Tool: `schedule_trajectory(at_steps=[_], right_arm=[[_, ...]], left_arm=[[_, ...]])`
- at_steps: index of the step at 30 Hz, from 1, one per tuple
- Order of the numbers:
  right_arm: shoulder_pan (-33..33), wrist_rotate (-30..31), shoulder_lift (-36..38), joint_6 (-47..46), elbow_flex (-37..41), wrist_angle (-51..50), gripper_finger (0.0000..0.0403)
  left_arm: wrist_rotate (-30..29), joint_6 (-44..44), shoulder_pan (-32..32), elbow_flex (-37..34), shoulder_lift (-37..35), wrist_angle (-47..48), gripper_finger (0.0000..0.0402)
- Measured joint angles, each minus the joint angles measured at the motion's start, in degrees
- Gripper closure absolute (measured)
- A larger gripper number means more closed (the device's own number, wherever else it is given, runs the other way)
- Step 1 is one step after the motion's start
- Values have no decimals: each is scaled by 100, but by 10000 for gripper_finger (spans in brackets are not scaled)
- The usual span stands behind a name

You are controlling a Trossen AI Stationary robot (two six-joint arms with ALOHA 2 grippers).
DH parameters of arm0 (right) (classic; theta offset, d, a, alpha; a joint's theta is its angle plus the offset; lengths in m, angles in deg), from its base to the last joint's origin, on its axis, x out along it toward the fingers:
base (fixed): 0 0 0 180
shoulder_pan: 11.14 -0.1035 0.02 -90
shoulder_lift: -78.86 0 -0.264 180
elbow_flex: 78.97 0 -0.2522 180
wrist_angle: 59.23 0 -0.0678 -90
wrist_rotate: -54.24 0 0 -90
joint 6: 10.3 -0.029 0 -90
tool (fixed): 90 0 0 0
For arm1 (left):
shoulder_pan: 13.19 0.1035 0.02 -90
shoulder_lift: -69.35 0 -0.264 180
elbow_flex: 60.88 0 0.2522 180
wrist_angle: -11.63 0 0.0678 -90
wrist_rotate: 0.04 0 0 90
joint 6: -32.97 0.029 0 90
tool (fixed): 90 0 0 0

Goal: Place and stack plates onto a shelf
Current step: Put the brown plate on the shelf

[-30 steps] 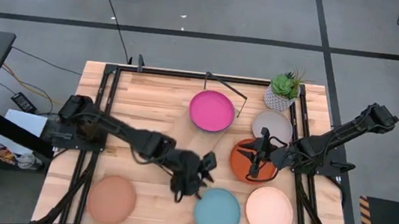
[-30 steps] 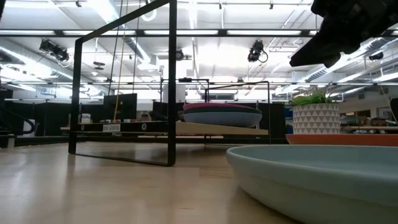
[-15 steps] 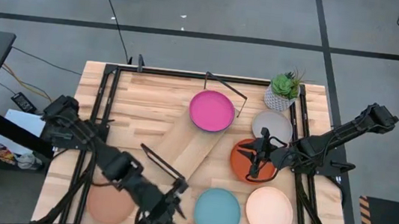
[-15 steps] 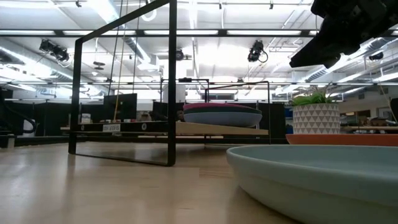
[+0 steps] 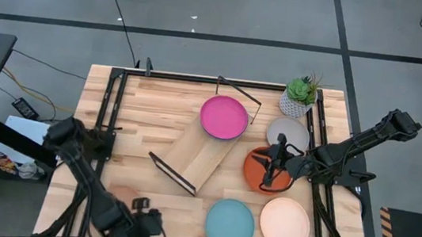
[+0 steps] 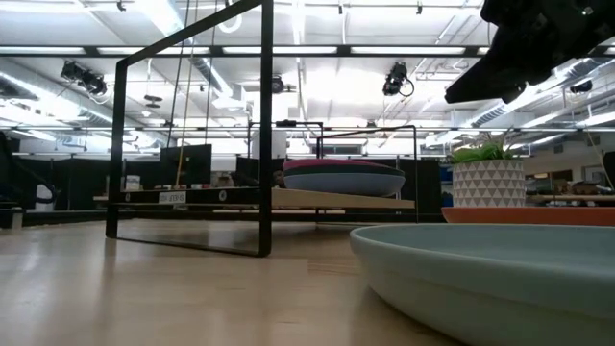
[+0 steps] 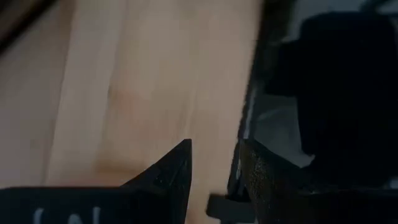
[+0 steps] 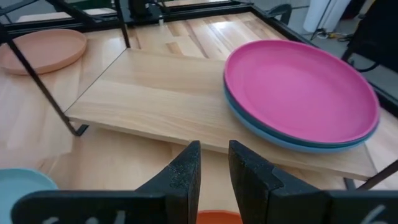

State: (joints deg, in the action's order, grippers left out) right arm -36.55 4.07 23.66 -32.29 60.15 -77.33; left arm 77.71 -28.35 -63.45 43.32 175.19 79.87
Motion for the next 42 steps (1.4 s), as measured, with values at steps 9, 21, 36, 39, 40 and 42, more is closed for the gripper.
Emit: schedule_trajectory(at_steps=[9,21,36,39,40,42], right_arm=[[9,231,-2,315,0,55,314],[151,256,-2,568,0,108,314],[328,65,-2,707,2,254,314],[328,60,-2,716,2,259,314],[328,60,-2,716,2,260,314],[328,60,-2,709,2,256,314]], left_arm=[[-43,-1587,-211,2,478,455,260],[938,-3574,-122,2,1015,589,260],[1417,-3818,21,2,1519,1376,260],[1394,-4009,13,5,1533,1423,260],[1395,-4035,-2,-14,1543,1429,260],[1476,-4071,-5,-101,1579,1281,260]])
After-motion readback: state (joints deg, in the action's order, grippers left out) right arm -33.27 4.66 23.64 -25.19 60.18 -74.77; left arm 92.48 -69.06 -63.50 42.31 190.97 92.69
